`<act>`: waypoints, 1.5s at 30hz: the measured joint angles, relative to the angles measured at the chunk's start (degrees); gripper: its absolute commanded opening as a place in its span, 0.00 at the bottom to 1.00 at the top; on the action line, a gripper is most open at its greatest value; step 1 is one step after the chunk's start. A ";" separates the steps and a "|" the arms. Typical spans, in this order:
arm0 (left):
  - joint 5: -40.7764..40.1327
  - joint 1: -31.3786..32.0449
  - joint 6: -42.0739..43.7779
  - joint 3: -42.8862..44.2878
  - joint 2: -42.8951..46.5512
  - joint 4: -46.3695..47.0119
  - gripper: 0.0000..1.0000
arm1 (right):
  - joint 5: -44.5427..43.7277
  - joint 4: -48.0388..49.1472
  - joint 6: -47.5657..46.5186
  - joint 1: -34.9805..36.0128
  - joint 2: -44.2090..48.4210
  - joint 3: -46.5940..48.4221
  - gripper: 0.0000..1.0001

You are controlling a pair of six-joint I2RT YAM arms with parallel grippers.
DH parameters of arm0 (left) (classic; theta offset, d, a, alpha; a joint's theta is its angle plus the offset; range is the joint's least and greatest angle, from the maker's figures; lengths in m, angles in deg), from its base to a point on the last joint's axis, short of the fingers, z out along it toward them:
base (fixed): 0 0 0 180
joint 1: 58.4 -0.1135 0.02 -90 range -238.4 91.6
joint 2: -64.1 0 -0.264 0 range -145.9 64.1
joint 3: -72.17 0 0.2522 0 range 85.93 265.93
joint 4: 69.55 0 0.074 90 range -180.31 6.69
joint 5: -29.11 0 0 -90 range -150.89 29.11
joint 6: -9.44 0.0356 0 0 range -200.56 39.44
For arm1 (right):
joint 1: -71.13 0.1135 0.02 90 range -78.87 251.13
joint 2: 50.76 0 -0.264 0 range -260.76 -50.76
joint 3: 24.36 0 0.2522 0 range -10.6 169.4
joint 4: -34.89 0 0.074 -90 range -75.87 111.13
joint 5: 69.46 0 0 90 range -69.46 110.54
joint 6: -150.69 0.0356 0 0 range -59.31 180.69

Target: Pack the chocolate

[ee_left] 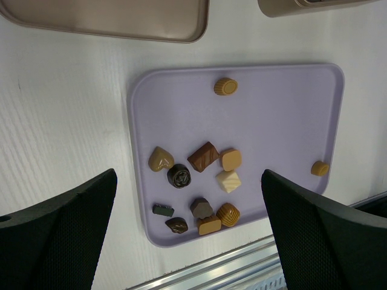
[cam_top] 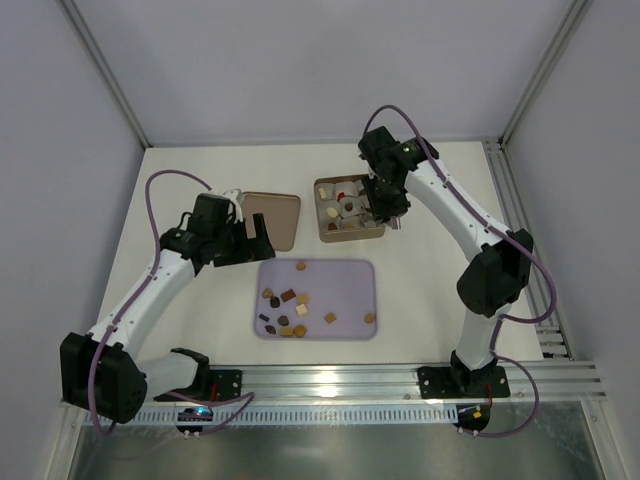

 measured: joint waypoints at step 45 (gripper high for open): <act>-0.02 0.00 0.00 0.00 -0.09 -0.02 1.00 | 0.22 1.75 -0.15 -0.04 1.70 -4.96 0.34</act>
